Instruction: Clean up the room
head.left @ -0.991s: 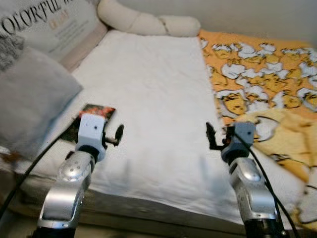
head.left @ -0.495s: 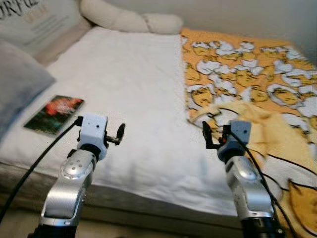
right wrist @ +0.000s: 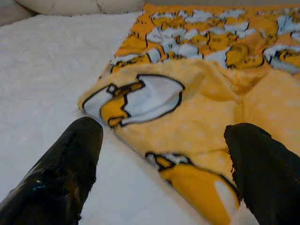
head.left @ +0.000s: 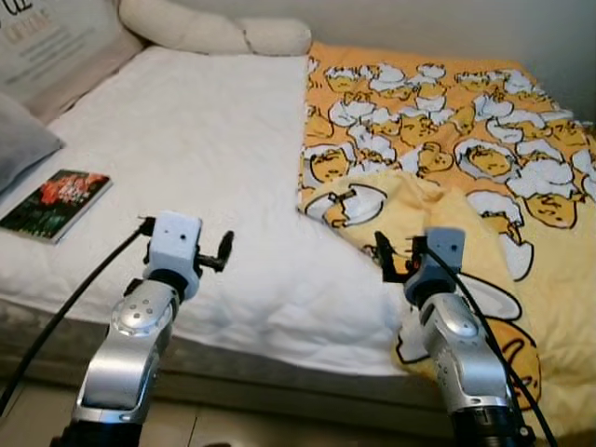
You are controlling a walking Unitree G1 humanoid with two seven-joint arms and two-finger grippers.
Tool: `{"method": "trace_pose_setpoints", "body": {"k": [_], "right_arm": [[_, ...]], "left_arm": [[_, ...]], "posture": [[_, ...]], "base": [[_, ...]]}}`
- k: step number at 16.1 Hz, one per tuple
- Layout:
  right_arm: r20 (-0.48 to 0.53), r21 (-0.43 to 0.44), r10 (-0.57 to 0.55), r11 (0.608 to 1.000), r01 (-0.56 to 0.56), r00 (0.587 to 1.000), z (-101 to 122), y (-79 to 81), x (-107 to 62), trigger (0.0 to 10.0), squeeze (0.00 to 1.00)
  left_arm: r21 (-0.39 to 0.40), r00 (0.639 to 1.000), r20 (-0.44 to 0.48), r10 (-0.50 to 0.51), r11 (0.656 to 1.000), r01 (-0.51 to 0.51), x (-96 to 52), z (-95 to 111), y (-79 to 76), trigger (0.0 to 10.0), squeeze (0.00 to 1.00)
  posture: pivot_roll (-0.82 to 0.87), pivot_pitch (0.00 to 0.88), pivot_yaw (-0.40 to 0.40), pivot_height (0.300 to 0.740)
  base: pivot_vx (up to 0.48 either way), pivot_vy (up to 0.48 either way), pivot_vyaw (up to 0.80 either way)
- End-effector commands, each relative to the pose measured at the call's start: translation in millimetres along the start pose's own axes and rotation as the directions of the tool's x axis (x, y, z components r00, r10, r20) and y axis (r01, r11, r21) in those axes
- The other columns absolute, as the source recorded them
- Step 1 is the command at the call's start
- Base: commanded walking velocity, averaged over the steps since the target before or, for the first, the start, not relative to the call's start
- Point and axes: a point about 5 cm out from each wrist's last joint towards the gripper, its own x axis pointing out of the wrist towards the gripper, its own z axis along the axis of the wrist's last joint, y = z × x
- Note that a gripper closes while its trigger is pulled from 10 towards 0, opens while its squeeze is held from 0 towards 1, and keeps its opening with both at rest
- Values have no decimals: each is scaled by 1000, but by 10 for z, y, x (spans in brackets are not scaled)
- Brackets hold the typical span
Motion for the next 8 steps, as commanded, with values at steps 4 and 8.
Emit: {"method": "trace_pose_setpoints", "body": {"k": [4, 8], "right_arm": [[-71, -54, -36, 998, 32, 997, -44, -35, 57, 10000, 1000], [-97, -90, -58, 995, 50, 994, -56, -80, 76, 10000, 1000]], "left_arm": [[48, 999, -6, -44, 998, 44, -5, -7, 5, 10000, 0], [57, 998, -11, -66, 996, 67, -19, -23, 14, 10000, 0]], "posture": [[-9, 0, -23, 740], [-10, 0, -24, 740]], "base": [[0, 0, 0], [0, 0, 0]]}}
